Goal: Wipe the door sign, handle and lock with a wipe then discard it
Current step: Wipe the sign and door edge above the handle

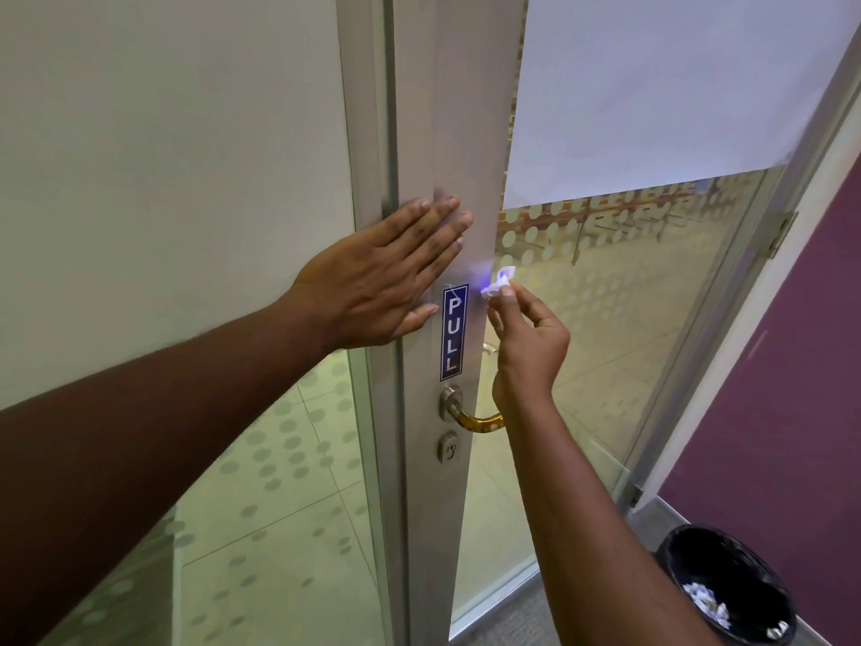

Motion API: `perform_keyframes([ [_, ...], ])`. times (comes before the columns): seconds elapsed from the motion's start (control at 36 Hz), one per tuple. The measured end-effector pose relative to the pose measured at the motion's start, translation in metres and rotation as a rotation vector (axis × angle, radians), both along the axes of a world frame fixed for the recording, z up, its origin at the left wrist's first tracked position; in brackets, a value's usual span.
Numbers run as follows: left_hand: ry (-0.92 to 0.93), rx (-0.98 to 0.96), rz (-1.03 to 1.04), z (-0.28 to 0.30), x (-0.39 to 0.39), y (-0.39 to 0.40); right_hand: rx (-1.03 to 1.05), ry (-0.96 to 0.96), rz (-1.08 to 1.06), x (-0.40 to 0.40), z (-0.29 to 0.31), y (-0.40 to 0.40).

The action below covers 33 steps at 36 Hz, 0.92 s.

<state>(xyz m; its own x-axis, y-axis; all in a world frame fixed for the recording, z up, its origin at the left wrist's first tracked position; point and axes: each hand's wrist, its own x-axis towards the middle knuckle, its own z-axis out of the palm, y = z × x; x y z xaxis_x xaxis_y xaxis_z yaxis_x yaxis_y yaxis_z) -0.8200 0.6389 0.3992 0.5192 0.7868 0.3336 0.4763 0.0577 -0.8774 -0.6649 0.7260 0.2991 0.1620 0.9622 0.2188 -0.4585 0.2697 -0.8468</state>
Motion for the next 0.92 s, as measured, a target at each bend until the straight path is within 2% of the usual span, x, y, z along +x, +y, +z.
perform_keyframes([
  [0.17, -0.008, -0.005, 0.0, 0.0, 0.0, 0.0, 0.081, -0.146, -0.149, -0.012, 0.008, 0.0],
  [0.36, 0.004, 0.01, -0.019, 0.0, -0.001, 0.001, 0.365, -0.361, -0.365, -0.026, 0.007, -0.005],
  [0.47, 0.009, 0.002, -0.011, 0.0, -0.001, 0.0, 0.416, -0.467, -0.284, -0.018, 0.0, -0.006],
  [0.58, 0.007, -0.006, 0.001, 0.001, 0.0, 0.0, 0.286, -0.32, -0.184, -0.005, 0.007, 0.001],
  [0.67, -0.008, -0.016, 0.0, 0.001, 0.0, 0.0, 0.309, -0.3, -0.15, -0.009, 0.018, 0.003],
  [0.81, -0.01, -0.006, -0.017, 0.0, -0.001, 0.0, 0.48, -0.455, -0.313, -0.021, 0.013, 0.0],
  [0.92, -0.009, -0.007, -0.02, 0.0, 0.0, 0.001, 0.523, -0.576, -0.431, -0.025, -0.003, -0.003],
])
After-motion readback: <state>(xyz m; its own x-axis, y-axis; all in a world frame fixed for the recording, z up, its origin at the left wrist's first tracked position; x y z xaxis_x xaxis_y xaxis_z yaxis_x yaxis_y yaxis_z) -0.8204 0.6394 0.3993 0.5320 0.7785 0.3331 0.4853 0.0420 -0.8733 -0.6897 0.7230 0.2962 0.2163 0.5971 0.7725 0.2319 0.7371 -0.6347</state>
